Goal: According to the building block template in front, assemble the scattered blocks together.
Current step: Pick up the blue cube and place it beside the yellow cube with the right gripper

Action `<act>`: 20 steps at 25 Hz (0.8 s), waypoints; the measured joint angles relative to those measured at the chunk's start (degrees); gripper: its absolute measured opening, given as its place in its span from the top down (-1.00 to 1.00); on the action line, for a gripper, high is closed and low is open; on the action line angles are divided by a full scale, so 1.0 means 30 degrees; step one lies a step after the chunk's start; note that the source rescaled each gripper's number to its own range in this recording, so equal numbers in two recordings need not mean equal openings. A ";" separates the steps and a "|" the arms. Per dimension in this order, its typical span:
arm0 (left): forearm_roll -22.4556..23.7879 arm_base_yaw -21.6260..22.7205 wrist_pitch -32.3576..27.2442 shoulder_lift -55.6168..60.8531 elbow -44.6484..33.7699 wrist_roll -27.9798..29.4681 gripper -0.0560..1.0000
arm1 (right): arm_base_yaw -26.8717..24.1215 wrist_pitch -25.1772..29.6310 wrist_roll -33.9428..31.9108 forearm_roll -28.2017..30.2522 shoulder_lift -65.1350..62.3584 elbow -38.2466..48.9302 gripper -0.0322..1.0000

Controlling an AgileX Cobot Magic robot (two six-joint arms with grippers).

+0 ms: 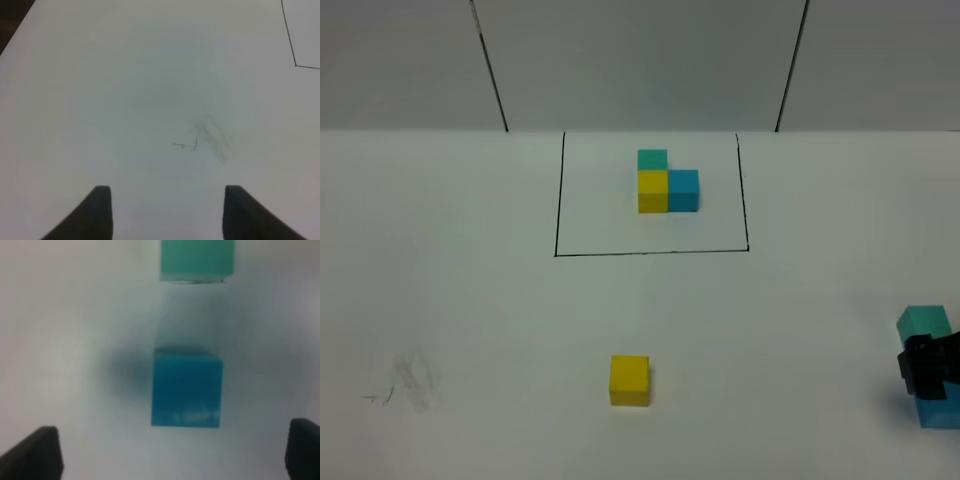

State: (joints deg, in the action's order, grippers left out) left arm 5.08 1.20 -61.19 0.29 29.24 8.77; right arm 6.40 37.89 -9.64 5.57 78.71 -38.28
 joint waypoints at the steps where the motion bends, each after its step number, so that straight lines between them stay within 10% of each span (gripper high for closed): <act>1: 0.0000 0.0000 0.0000 0.0000 0.0000 0.0000 0.68 | -0.0072 -0.0170 -0.0055 0.0000 0.0421 0.0000 -0.73; 20: 0.0000 0.0000 0.0000 0.0000 0.0000 0.0000 0.68 | -0.1098 -0.2736 -0.0062 0.0375 0.5154 -0.0025 -0.61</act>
State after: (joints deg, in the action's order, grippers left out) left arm 5.08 1.20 -61.19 0.29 29.24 8.77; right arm 3.11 29.69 -9.82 6.70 94.17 -38.35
